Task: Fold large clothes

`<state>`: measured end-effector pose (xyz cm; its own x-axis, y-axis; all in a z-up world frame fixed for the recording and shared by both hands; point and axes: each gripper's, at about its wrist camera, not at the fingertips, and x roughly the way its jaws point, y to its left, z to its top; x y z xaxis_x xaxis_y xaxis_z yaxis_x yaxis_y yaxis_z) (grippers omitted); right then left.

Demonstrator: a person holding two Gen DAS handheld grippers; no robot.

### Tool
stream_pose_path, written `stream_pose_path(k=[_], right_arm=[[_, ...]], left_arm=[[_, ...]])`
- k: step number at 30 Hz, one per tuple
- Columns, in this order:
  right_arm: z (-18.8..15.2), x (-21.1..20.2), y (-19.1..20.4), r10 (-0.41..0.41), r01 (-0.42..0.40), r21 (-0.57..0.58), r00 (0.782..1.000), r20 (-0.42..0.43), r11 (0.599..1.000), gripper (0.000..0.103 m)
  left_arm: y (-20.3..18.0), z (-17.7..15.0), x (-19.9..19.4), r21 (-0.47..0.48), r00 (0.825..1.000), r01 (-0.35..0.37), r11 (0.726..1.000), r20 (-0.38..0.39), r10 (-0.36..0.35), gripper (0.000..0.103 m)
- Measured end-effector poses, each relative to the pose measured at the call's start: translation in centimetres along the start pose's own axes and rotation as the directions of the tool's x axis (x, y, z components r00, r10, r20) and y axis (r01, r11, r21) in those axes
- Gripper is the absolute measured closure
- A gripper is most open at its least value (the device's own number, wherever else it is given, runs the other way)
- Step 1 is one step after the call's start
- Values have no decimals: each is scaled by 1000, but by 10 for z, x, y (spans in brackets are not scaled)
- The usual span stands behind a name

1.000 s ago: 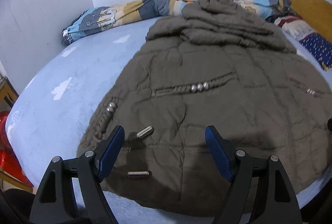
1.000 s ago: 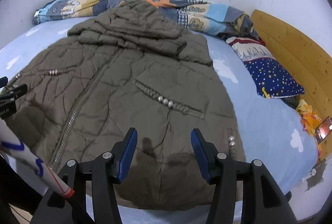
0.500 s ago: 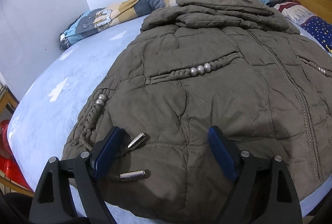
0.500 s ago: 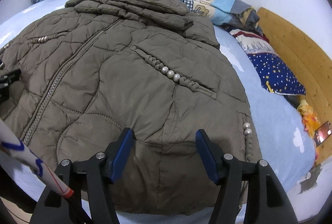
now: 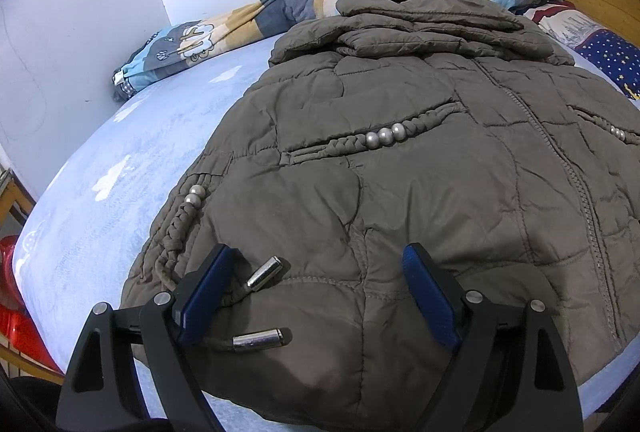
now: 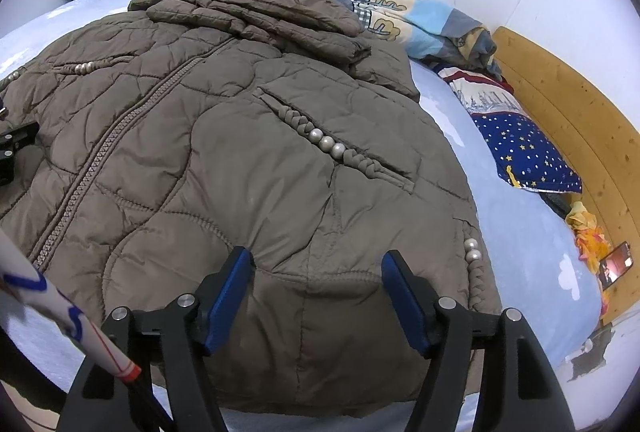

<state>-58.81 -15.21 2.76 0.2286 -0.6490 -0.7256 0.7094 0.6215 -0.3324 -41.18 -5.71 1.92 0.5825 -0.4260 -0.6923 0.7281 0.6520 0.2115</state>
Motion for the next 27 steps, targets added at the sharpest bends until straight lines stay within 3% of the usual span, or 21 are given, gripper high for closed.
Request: stream_pose_path(k=[27], right_arm=[[-10, -8, -9, 2, -2, 25, 1000, -16, 1000, 20]], left_arm=[[6, -3, -8, 1, 1000, 4, 1000, -2, -4, 17]])
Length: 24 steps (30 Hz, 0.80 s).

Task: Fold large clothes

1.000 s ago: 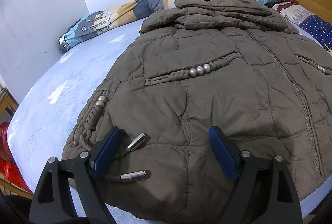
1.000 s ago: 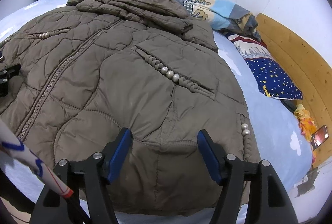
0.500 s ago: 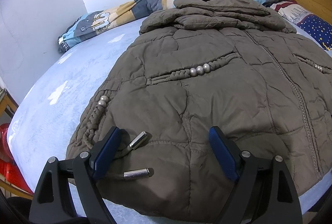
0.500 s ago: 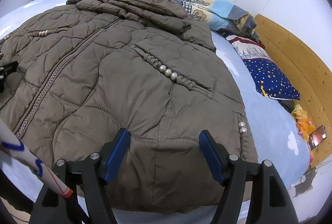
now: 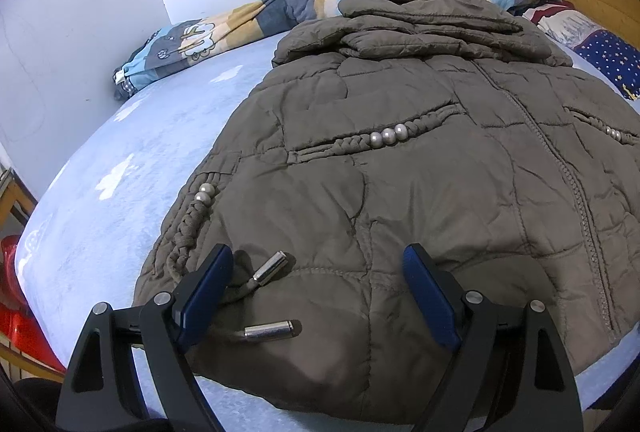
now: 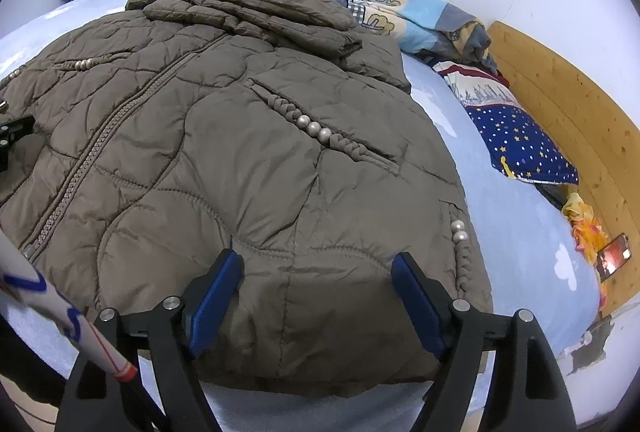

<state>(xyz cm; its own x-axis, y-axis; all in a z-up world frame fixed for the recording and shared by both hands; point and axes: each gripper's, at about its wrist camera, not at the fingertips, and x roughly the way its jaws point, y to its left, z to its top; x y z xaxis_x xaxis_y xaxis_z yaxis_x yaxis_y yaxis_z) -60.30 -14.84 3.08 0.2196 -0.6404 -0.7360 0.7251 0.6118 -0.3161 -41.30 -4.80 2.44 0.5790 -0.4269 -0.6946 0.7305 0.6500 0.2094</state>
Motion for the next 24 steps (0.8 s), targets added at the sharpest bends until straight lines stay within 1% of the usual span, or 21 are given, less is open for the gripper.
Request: stream_pose_path(k=[3, 5, 9, 11, 14, 15, 17, 18, 19, 20, 21, 22, 23, 24], right_arm=[[0, -1, -1, 1, -1, 2, 1000, -2, 1000, 20], [0, -3, -1, -1, 1, -4, 1000, 0, 1000, 20], [2, -9, -11, -16, 15, 15, 1000, 15, 1000, 20], [3, -9, -26, -36, 35, 65, 999, 17, 997, 20], [-1, -5, -57, -34, 34, 175, 999, -4, 984, 20], [-2, -1, -76, -26, 30, 242, 999, -18, 970, 20], [-3, 4, -100, -5, 14, 329, 1000, -30, 944, 20], [-6, 8, -118, 14, 2, 402, 999, -38, 916, 20], [-7, 11, -128, 27, -6, 441, 999, -42, 897, 20], [-11, 15, -142, 60, -29, 504, 997, -45, 863, 20], [-14, 18, -150, 87, -48, 545, 995, -46, 837, 20], [-17, 22, -158, 116, -68, 588, 992, -45, 806, 22], [-23, 27, -166, 147, -87, 634, 988, -44, 769, 29], [-31, 33, -173, 205, -126, 688, 978, -35, 715, 33]], left_arm=[[4, 1, -2, -7, 1000, -4, 1000, 1, 4, 17], [11, 3, -8, -30, 1000, -17, 999, 19, 17, 17], [45, 11, -19, -141, 998, -30, 990, 57, 39, 17], [67, 14, -21, -201, 996, -53, 978, 57, 65, 17], [97, 15, -18, -286, 997, -59, 957, 28, 70, 17], [108, 13, -16, -323, 998, -63, 944, 7, 69, 17], [131, 7, -9, -403, 998, -59, 913, -41, 46, 17], [137, 5, -6, -428, 998, -57, 902, -58, 35, 17], [146, 0, -2, -463, 997, -51, 885, -81, 15, 17], [154, -4, 2, -496, 995, -42, 867, -99, -8, 17], [159, -7, 3, -518, 994, -36, 855, -108, -24, 17], [165, -11, 6, -545, 992, -27, 838, -116, -43, 17], [171, -16, 8, -570, 990, -14, 821, -121, -67, 17], [173, -19, 10, -587, 989, -3, 810, -124, -87, 17]])
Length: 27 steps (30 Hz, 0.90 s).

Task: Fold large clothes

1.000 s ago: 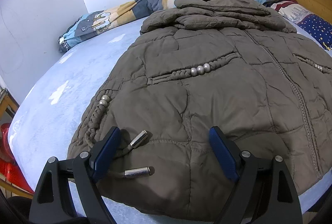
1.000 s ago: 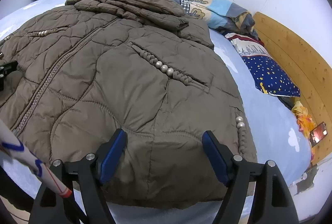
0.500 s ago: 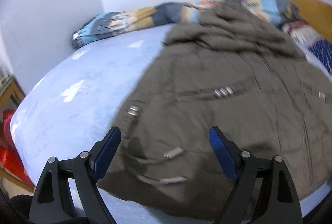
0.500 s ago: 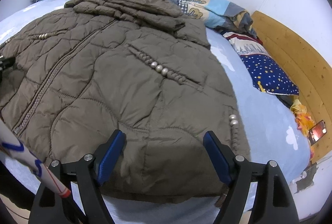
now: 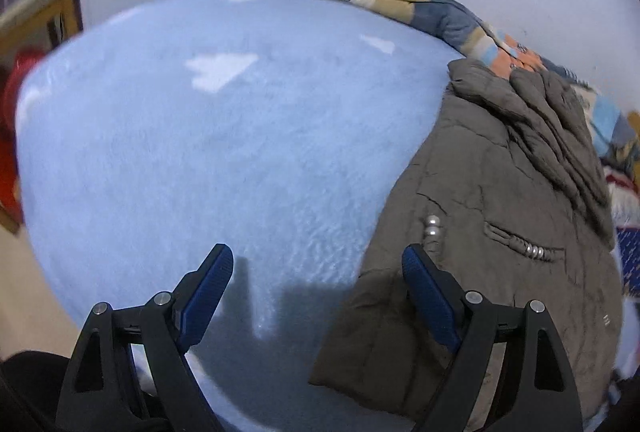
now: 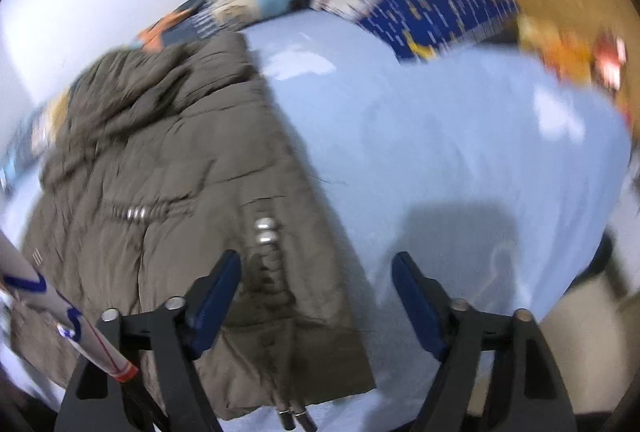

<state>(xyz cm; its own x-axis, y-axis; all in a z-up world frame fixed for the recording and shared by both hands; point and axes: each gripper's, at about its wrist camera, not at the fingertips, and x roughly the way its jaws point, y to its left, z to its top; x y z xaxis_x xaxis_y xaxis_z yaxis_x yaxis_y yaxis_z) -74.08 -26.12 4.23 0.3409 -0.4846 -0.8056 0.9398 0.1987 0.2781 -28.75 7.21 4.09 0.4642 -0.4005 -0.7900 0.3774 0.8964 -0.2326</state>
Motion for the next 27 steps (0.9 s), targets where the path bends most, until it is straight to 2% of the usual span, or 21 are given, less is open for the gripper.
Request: stream_pose_path(k=[2, 3, 7, 12, 17, 21, 23, 25, 27], right_arm=[[-3, 8, -10, 89, -85, 90, 995, -42, 992, 42], [-4, 10, -12, 109, -103, 112, 993, -51, 988, 43], [-10, 12, -16, 161, -149, 161, 985, -67, 976, 43], [-22, 16, -21, 252, -223, 255, 964, -89, 941, 43], [-28, 14, -9, 287, -259, 221, 952, -104, 940, 42], [-36, 13, -10, 328, -291, 261, 938, -110, 920, 42], [-39, 9, -18, 318, -279, 298, 944, -89, 913, 43], [-41, 7, -28, 281, -243, 334, 957, -70, 910, 43], [-41, 11, -31, 303, -259, 362, 950, -71, 896, 42]], left_arm=[[8, -3, 4, -41, 999, 32, 999, -25, -33, 17], [11, -4, 5, -60, 998, 47, 997, -34, -49, 17], [16, -7, 7, -105, 995, 80, 991, -46, -85, 17], [9, -14, 6, -103, 994, 95, 990, -42, -100, 17], [2, -22, 2, -89, 991, 126, 988, -43, -130, 17], [-13, -33, -1, -38, 987, 152, 988, -53, -154, 17], [-18, -34, 1, -10, 988, 144, 990, -52, -144, 17], [-17, -33, 4, -24, 988, 148, 989, -49, -149, 17], [-20, -33, 8, -23, 989, 142, 990, -48, -143, 17]])
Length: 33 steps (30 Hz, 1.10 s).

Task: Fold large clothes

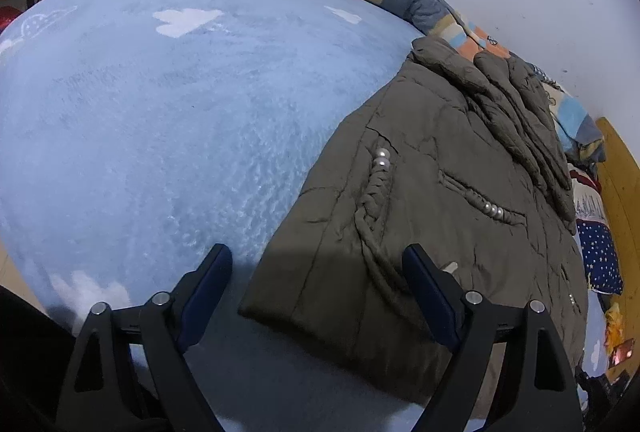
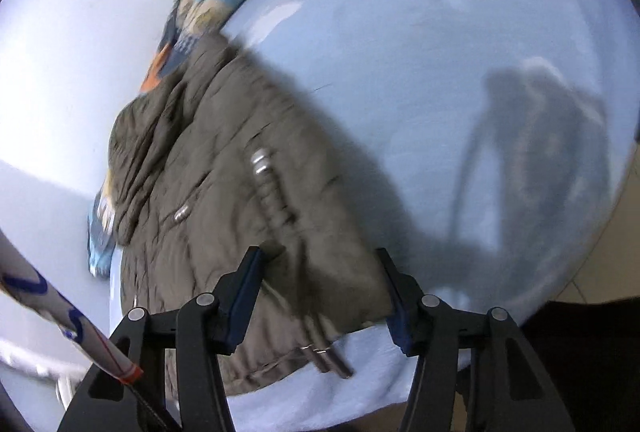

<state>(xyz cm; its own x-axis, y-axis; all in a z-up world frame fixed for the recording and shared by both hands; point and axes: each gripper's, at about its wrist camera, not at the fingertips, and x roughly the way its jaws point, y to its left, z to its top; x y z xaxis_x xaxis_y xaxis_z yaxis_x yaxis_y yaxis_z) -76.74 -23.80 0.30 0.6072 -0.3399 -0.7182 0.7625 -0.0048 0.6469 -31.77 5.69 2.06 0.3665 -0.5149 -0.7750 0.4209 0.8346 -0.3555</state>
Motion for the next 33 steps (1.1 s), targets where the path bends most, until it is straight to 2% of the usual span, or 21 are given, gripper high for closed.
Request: stream_pose_path(k=[3, 5, 7, 8, 9, 10, 12, 13, 15, 18, 20, 25, 27, 29, 31, 33], right_arm=[[-7, 11, 13, 68, -71, -48, 996, -54, 996, 41], [-14, 18, 23, 96, -102, -77, 993, -74, 992, 38], [-20, 25, 36, 120, -130, -124, 989, -91, 984, 40], [-24, 28, 48, 134, -149, -173, 986, -95, 974, 55], [-26, 27, 54, 134, -150, -209, 987, -91, 966, 66], [-29, 23, 67, 109, -118, -287, 993, -49, 951, 74], [-32, 17, 78, 73, -62, -370, 997, 17, 927, 77], [-33, 17, 80, 61, -46, -386, 998, 26, 921, 78], [-34, 22, 79, 33, -23, -391, 999, 20, 920, 77], [-31, 31, 68, 22, -27, -332, 1000, -19, 943, 63], [-28, 38, 58, 53, -63, -261, 998, -46, 963, 51], [-31, 43, 57, 68, -73, -267, 997, -27, 961, 44], [-35, 43, 60, 52, -53, -306, 999, -11, 950, 47], [-36, 40, 67, 59, -59, -343, 998, -12, 938, 70], [-40, 38, 77, 45, -38, -391, 999, 8, 920, 74], [-42, 39, 81, 23, -13, -421, 1000, 19, 907, 75]], left_arm=[[-13, -2, 3, 42, 1000, -15, 999, 24, 14, 16], [-32, -7, 5, 117, 999, -11, 993, 39, 7, 16], [-51, -16, 5, 211, 998, -3, 977, 60, -10, 16], [-61, -20, 4, 266, 997, -12, 964, 74, -8, 17], [-74, -27, 0, 340, 991, -64, 938, 130, 21, 18], [-82, -31, -3, 383, 985, -95, 919, 171, 31, 21], [-90, -35, -4, 434, 976, -140, 890, 212, 51, 23], [-91, -36, -2, 442, 974, -157, 883, 217, 64, 24], [-89, -34, 1, 434, 975, -163, 886, 206, 79, 24], [-87, -35, 6, 427, 976, -173, 887, 195, 97, 22], [-91, -37, 8, 440, 974, -187, 878, 199, 108, 19], [-94, -38, 10, 452, 972, -200, 869, 203, 118, 19], [-95, -38, 10, 458, 971, -204, 865, 207, 119, 19], [-97, -39, 11, 462, 971, -207, 863, 208, 121, 20], [-97, -39, 11, 464, 970, -209, 861, 209, 123, 21], [-98, -39, 11, 466, 970, -211, 859, 209, 125, 21]])
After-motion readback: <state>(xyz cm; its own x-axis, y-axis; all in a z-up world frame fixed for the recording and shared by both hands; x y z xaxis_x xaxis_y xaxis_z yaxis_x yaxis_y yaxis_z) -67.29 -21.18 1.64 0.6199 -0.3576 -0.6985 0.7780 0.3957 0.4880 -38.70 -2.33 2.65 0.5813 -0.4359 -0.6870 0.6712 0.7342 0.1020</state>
